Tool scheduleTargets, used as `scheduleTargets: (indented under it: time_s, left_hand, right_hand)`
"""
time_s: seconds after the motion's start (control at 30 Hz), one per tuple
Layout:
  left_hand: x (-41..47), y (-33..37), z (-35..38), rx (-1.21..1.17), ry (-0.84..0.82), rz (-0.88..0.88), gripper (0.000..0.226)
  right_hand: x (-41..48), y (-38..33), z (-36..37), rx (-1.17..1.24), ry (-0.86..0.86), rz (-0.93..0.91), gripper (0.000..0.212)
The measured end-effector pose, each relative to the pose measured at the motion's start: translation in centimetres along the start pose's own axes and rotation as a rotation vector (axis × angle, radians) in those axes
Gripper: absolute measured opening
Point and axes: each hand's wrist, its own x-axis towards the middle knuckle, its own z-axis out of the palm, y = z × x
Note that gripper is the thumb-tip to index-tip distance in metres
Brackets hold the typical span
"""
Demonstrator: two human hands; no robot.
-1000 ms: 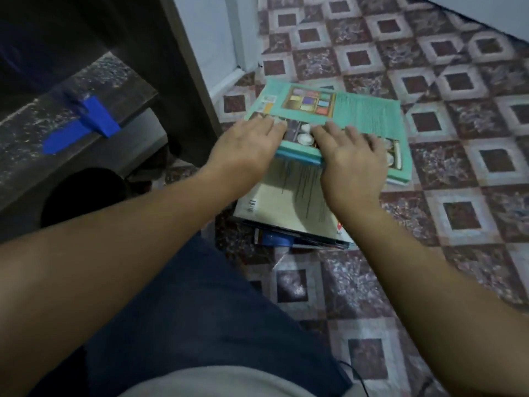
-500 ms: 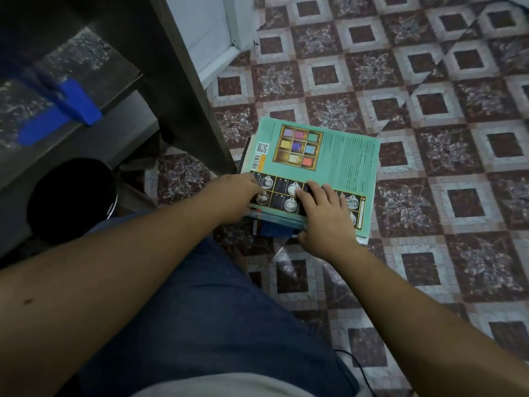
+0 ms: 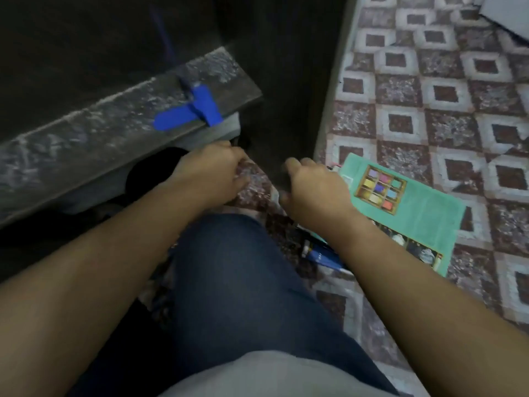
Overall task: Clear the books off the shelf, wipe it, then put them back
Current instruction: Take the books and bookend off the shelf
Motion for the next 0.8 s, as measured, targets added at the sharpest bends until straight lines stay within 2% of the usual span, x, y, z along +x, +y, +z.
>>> scheduleTargets:
  time_s: [0.13,0.27,0.53,0.7,0.8]
  left_hand:
    - [-5.3,-9.0,-3.3,-0.041,0.143,-0.253,0.045]
    - [-12.2,-16.6,-5.7,-0.057,0.330,-0.466,0.050]
    - [-22.7,-25.6,-9.3,-0.008,0.688,-0.788,0.049]
    - [-25.7,-29.2,-10.0,-0.005,0.785,-0.936,0.044]
    - [-25.9,-30.5,-9.8,-0.043,0.762,-0.963,0.057]
  right_hand:
    - [3.9,-8.4,-2.6,0.012,0.030,-0.237,0.033]
    - [6.6,-17.2,-4.1,-0.001,0.051,-0.426,0.038]
    - [9.5,-32.3,-4.0,-0.007,0.064,-0.706,0.034]
    - [10.7,-39.3,-2.8,-0.018,0.035,-0.878,0.036]
    - [11.8,-42.3,-1.6,-0.021,0.002,-0.933,0.038]
